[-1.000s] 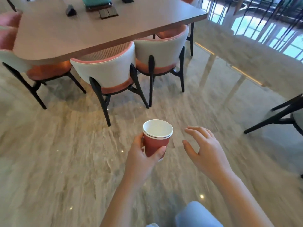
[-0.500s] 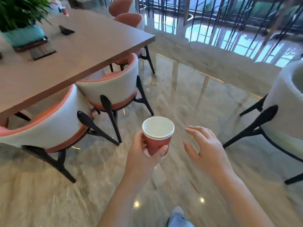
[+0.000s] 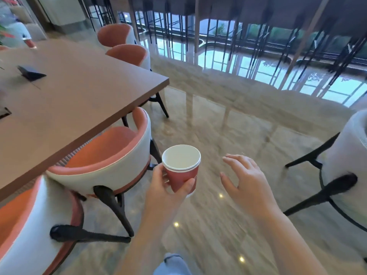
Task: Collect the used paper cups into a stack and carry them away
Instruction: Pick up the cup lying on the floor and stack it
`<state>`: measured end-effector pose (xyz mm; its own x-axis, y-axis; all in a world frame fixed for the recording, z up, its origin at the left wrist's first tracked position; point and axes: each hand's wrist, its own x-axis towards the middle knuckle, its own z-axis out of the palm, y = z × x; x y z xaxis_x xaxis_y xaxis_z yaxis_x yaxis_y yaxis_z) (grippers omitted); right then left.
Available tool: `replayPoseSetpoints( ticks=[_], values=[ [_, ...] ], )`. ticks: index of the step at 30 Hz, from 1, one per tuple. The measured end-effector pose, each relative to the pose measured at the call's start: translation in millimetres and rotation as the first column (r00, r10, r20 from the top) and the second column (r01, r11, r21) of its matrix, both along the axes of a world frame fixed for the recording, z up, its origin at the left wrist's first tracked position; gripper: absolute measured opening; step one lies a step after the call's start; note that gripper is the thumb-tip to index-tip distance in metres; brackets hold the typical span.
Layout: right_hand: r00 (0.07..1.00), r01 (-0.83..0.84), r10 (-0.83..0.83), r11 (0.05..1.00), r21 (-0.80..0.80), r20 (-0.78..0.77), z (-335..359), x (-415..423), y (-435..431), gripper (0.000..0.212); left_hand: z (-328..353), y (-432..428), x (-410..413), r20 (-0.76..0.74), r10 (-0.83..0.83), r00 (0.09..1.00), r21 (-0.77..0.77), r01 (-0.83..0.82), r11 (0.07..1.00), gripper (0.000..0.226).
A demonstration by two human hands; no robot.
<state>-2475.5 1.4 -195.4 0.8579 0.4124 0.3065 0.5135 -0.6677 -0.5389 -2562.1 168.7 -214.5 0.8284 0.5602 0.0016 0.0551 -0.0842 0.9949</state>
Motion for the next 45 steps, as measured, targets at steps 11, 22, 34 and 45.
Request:
replayPoseSetpoints(
  ticks=[11,22,34,45],
  values=[
    [0.992,0.093,-0.094,0.996,0.015,0.087,11,162,112,0.034,15,112,185,0.02,-0.121,0.992,0.018,0.121,0.992,0.057],
    [0.97,0.144,-0.144,0.99,0.015,0.197,15,428,127,0.034,27,131,459,0.069,-0.142,0.987,-0.006,0.143,0.99,0.057],
    [0.986,0.079,-0.073,0.996,-0.036,0.15,-1,660,188,0.034,2,205,682,0.021,-0.047,0.999,-0.021,0.047,0.999,0.06],
    [0.97,-0.067,0.075,0.997,-0.038,0.232,29,910,366,0.033,25,358,916,0.064,0.014,0.998,0.054,-0.018,0.998,0.059]
  ],
)
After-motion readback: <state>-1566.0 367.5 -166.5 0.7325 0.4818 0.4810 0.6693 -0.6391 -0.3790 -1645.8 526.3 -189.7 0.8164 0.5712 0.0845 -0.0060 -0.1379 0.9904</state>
